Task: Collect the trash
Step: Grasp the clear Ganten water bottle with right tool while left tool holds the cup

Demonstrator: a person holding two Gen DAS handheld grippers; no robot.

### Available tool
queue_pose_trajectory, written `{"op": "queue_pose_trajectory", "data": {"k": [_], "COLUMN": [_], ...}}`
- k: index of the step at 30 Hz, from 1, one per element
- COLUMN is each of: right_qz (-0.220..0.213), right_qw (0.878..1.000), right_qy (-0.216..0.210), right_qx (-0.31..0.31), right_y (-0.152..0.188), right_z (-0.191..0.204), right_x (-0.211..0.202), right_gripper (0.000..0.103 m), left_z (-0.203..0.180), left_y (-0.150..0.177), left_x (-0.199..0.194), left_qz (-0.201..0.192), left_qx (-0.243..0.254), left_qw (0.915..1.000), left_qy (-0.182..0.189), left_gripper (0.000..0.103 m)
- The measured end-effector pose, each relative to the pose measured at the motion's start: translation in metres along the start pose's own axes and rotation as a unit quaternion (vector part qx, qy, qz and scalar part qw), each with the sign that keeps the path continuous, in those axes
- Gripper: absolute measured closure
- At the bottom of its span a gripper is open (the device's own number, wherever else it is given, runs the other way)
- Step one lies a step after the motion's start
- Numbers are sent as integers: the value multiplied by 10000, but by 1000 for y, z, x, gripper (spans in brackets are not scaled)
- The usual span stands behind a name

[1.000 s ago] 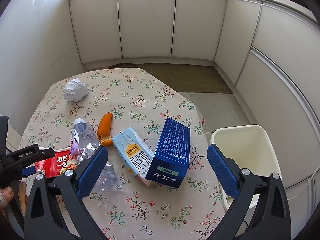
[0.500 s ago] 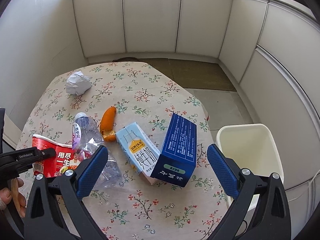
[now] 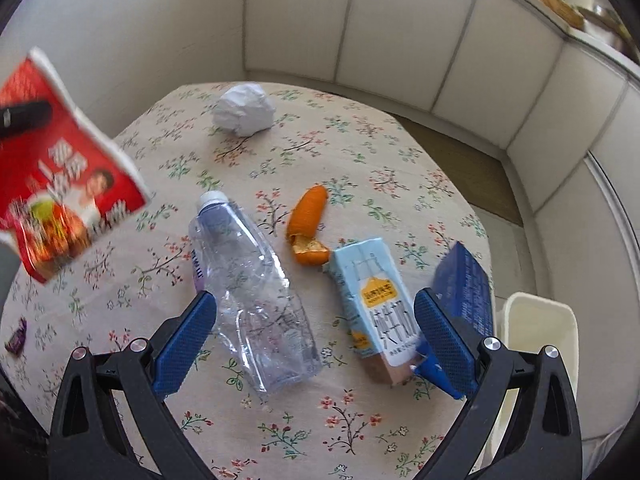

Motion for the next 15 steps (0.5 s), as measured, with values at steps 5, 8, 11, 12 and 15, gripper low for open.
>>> {"op": "queue_pose_trajectory", "data": {"k": [5,8,11,12,15], "right_qz": [203,363,452,468,678], "right_qw": [9953,9938,9951,9957,9951], "right_qy": [156,231,244,181,13], "right_qx": [-930,-1023,-846,-777,-719], "right_y": [-2,-7,-12,-13,-18], "right_z": [39,43,37,35,38], "right_x": [28,46,60,63,76], "right_gripper": [7,7,7,11,58], "left_z": [19,24,27,27,30], "left_y": [-12,-13,-13,-13,-14], "left_x": [-18,-16,-9,-7,-3], "left_qz": [-233,-216,-135,-99,-62], "left_qx": [-228,-335,-415,-447,-486], "left_qw": [9995,9992,9990,9988,9986], "left_qy": [58,83,131,163,182], "left_gripper": [67,67,67,67,67]}}
Point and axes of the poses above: each gripper's, at about its wrist camera, not at the fingertips, and x roughly the way its jaws point, z to its left, y to its underside, the point moved 4 cm from there along x, roughly the way its jaws point, and after that the axes turned 4 degrees about z, right-handed, at the moved point
